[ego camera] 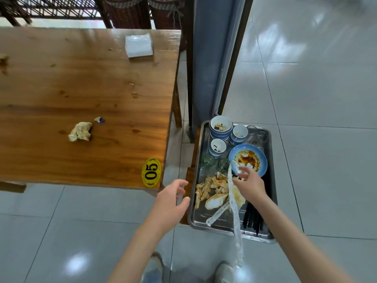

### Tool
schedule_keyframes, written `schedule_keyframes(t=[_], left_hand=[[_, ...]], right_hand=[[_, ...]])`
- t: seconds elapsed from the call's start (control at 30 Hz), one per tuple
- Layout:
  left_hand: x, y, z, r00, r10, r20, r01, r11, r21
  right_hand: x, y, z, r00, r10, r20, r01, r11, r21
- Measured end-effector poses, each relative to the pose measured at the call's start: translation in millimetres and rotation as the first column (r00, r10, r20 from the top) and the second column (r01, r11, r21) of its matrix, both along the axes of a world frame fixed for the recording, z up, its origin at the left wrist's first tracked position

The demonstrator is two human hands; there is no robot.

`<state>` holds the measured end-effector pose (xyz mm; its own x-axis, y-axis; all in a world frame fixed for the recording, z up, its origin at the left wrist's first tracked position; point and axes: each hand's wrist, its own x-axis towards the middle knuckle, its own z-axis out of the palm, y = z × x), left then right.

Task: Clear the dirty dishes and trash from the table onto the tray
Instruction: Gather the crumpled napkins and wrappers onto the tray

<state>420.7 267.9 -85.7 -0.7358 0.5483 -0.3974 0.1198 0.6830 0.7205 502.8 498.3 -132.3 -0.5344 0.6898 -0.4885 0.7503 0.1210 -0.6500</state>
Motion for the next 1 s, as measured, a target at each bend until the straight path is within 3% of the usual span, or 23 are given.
schedule_keyframes(t=[0.27, 0.47, 0.7, 1.0], left_hand=[[-74, -40, 77, 0.988, -0.118, -0.104, 0.122, 0.992, 0.027], [-118, -83, 121, 0.952, -0.096, -0.289, 0.099, 0.995, -0.005], [-155, -104, 153, 0.92, -0.058, -0.388, -0.01, 0.985, -0.17], [-200, -147, 163, 0.888, 0.077, -0.453, -0.215, 0.941, -0.262]], right_hand=[[-29, -57, 89, 0.998, 0.031, -0.058, -0.024, 0.993, 0.116], [-43, -98, 126, 0.989, 0.119, -0.084, -0.101, 0.976, 0.192], [-68, -110, 157, 0.942, 0.33, -0.061, -0.292, 0.895, 0.337], [-137, -134, 158, 0.89, 0.452, -0.067, -0.425, 0.873, 0.24]])
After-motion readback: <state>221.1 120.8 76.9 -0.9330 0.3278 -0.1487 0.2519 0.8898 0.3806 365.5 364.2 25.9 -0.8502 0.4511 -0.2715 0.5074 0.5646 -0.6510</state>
